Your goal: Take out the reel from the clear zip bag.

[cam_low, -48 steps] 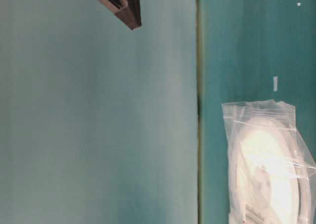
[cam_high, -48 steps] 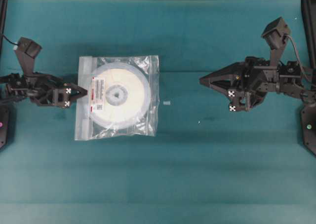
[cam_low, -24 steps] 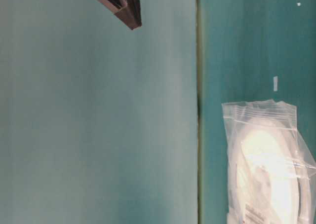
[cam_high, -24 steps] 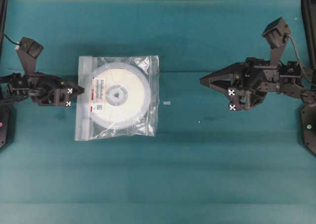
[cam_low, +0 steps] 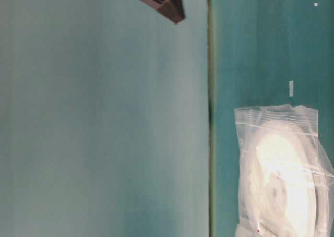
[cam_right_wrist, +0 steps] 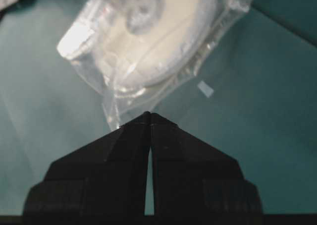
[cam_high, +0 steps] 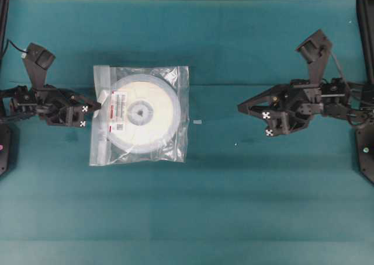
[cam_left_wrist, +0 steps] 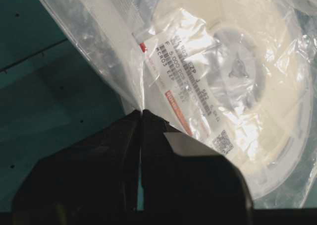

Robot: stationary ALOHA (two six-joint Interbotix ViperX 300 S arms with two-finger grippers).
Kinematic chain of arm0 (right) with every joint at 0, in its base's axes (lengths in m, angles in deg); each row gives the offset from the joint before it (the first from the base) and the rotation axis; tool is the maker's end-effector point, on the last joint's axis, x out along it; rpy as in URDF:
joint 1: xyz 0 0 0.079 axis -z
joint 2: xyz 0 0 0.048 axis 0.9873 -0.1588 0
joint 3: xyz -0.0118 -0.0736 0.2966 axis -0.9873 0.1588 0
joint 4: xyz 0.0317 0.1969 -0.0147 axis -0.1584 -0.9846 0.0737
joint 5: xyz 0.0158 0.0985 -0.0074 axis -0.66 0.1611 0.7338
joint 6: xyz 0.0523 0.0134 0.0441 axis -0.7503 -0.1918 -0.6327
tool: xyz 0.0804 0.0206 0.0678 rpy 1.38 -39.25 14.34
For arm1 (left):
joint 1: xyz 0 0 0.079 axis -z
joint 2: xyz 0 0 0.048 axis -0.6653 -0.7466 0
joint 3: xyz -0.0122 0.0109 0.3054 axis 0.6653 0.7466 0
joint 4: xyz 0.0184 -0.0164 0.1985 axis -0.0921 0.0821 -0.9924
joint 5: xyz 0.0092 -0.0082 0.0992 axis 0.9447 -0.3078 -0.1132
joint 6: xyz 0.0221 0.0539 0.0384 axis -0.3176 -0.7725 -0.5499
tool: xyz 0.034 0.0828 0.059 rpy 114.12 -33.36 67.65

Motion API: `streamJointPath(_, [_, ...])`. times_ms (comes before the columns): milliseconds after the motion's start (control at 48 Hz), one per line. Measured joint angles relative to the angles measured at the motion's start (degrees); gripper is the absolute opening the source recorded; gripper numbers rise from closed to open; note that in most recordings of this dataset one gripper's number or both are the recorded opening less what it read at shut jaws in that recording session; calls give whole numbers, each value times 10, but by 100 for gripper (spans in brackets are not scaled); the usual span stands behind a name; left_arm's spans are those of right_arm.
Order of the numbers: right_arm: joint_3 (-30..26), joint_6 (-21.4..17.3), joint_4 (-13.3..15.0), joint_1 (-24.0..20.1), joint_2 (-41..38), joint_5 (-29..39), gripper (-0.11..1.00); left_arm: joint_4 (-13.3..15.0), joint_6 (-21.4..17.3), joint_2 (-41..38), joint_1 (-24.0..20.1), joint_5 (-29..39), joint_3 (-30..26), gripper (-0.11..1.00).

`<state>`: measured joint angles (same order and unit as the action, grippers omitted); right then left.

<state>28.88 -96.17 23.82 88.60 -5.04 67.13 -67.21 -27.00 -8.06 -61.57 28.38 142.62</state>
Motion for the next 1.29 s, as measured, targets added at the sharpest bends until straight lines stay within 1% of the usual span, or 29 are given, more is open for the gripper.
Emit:
streamJointPath(83, [-8,-5,0,0,-15,4,29,0,0,-1,0,0,-1,-4])
streamJointPath(146, [-16,-10,0,0,-31,11,46,0,-1,0,0,0,-1,-4])
streamJointPath(167, [-19,-11,0,1,-38,13,53,0,0,0,0,1,-1,-4])
streamJointPath(250, [-33,-13,0,3,-64,31,74,0,0,-1,0,1,-1,-4])
streamJointPath(292, [-43,-13,0,4,-79,43,81,0,-1,0,0,0,-1,-4])
streamJointPath(312, [-47,-13,0,5,-86,50,82,0,-1,0,0,0,-1,-4])
streamJointPath(417, [-75,-14,0,11,-120,78,81,0,0,0,0,1,-1,-4])
streamJointPath(521, [-99,-13,1,16,-154,91,79,0,-1,0,0,2,-1,-4])
streamJointPath(708, [-131,-14,0,31,-210,94,79,0,-1,0,-1,2,-1,-4])
streamJointPath(916, [-165,-14,1,36,-258,96,79,0,0,-1,0,2,-1,-4])
streamJointPath(1291, [-229,-13,5,43,-318,106,79,0,0,0,0,3,-1,-4])
